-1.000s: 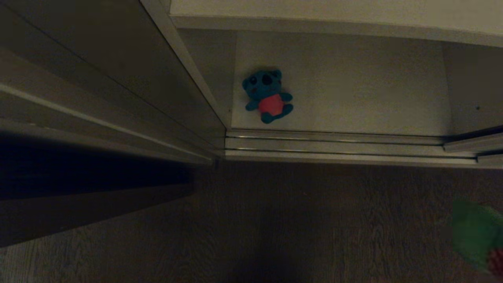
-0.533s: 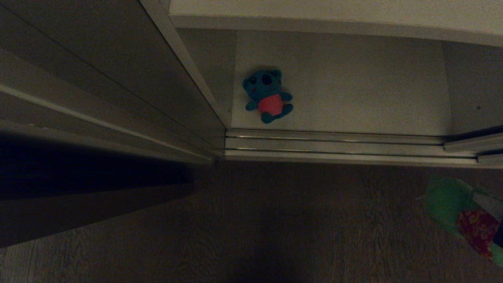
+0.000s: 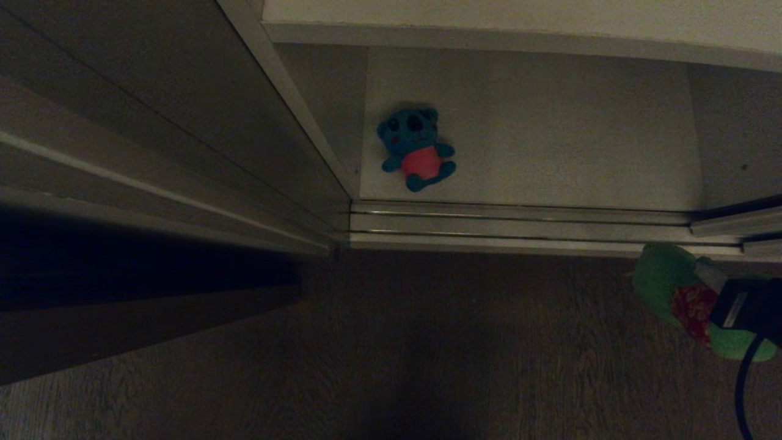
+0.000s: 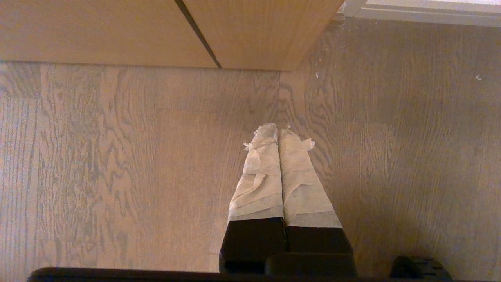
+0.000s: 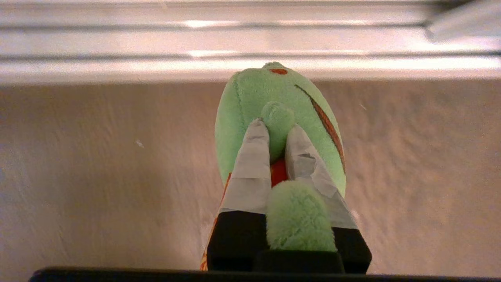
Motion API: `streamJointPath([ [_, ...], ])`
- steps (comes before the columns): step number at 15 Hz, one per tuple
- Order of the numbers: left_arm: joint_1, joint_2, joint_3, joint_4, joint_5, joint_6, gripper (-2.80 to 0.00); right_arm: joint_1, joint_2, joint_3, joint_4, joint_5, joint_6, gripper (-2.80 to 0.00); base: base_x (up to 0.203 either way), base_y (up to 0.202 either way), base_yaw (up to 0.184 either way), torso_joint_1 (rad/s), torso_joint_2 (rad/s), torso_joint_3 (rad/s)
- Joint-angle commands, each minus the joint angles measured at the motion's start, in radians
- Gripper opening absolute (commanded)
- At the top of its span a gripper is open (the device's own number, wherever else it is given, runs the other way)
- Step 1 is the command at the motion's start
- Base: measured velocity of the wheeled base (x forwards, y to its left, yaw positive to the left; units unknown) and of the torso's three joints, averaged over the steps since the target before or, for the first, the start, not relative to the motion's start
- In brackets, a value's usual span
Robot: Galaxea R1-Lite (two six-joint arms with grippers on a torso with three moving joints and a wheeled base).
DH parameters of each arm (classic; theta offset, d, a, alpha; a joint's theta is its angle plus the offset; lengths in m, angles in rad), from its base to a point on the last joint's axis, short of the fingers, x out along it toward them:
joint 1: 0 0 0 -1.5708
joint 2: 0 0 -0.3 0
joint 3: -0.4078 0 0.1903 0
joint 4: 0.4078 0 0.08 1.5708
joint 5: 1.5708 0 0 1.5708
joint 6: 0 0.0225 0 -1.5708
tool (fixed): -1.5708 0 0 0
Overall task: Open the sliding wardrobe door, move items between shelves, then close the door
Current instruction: Place the green doll on the lower shelf
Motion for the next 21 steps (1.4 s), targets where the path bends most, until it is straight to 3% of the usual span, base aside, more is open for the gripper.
streamJointPath([
  [1,0.000,-0.001,0.000,0.000,0.000,0.000,-2.80,-0.004,0.148,-0.010,-0.146,0.012,0.001,-2.80,0.000,0.000,0.000,0.000,0.00,0.000],
  [6,0.000,-0.001,0.000,0.000,0.000,0.000,-2.80,-0.006,0.334,-0.144,-0.334,0.012,-0.114,-2.80,0.000,0.000,0.000,0.000,0.00,0.000],
  [12,0.000,-0.001,0.000,0.000,0.000,0.000,-2.80,-0.035,0.518,-0.405,-0.463,0.008,-0.157,-2.80,0.000,0.000,0.000,0.000,0.00,0.000],
  [15,0.000,-0.001,0.000,0.000,0.000,0.000,-2.80,-0.043,0.596,-0.506,-0.473,0.014,-0.265,-2.80,0.000,0.000,0.000,0.000,0.00,0.000],
  [21,0.000,-0.001,0.000,0.000,0.000,0.000,-2.80,-0.040,0.754,-0.760,-0.475,0.004,-0.344,-2.80,0.000,0.000,0.000,0.000,0.00,0.000],
])
